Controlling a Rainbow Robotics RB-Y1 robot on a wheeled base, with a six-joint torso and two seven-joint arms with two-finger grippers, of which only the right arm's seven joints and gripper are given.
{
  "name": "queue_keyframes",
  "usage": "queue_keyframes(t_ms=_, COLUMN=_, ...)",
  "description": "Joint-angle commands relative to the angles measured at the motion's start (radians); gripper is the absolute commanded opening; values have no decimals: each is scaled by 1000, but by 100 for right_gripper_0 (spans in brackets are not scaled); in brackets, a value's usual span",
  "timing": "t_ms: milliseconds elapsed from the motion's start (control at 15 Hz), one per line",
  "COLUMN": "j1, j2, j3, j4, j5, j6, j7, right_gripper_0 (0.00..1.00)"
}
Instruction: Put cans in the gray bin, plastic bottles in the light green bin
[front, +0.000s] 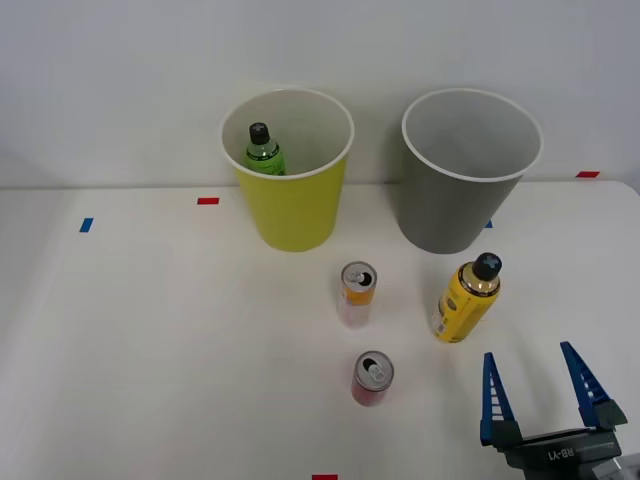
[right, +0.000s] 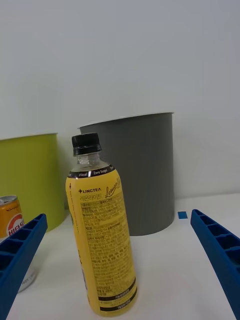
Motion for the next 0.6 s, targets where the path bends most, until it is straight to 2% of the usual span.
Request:
queue_keyframes(t_ms=67, j1=-46, j2=-38, j3=56, j4=0, j5=-76, j6=31, j7=25, right_gripper_0=100)
queue_keyframes(t_ms=333, j1=-94, j2=-98, j3=70, j4=-8, j5=-116, j6=85, j7=49, right_gripper_0=100)
queue_keyframes(t_ms=467, j1=-112, j2=-103, j3=84, j4=-8, j5=-116, j6=123, j7=66, right_gripper_0=100)
queue_keyframes(t_ms=600, j1=-132, j2=-103, j3=119, j4=-8, j5=-133, j6=157, j7=164, right_gripper_0=100)
